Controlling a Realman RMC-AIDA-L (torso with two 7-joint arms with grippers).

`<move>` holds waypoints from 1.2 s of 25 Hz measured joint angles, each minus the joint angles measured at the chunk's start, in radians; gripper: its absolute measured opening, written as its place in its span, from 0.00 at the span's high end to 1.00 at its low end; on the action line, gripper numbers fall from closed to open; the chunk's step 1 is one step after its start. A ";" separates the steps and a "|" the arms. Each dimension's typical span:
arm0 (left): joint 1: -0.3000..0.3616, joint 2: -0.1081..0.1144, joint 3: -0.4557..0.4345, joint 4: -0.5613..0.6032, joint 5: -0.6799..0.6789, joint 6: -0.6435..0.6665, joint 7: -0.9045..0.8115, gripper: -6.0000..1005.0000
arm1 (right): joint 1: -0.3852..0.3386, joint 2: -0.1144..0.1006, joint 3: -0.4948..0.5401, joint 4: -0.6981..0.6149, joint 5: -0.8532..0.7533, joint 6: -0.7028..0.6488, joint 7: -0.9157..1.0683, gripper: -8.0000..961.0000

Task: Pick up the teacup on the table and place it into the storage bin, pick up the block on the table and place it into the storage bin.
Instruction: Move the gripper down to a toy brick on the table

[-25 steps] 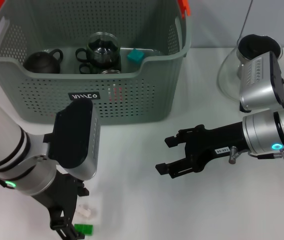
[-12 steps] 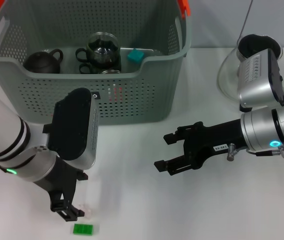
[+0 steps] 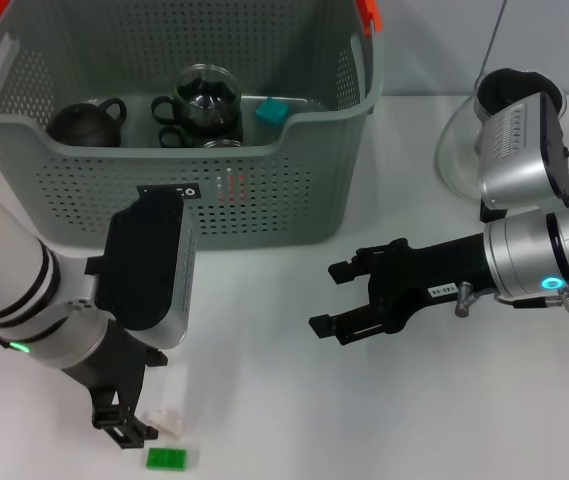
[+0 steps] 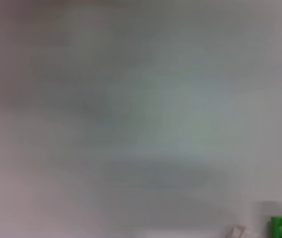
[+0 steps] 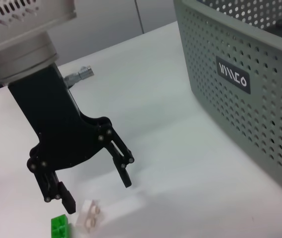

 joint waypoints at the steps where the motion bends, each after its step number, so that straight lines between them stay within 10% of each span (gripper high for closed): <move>1: -0.001 0.000 0.000 -0.005 0.001 -0.003 0.002 0.18 | 0.001 0.000 0.000 0.000 0.000 0.000 0.000 0.08; 30: -0.011 -0.004 0.052 -0.044 -0.007 -0.049 0.022 0.19 | 0.008 0.000 0.004 0.000 0.000 0.000 0.002 0.08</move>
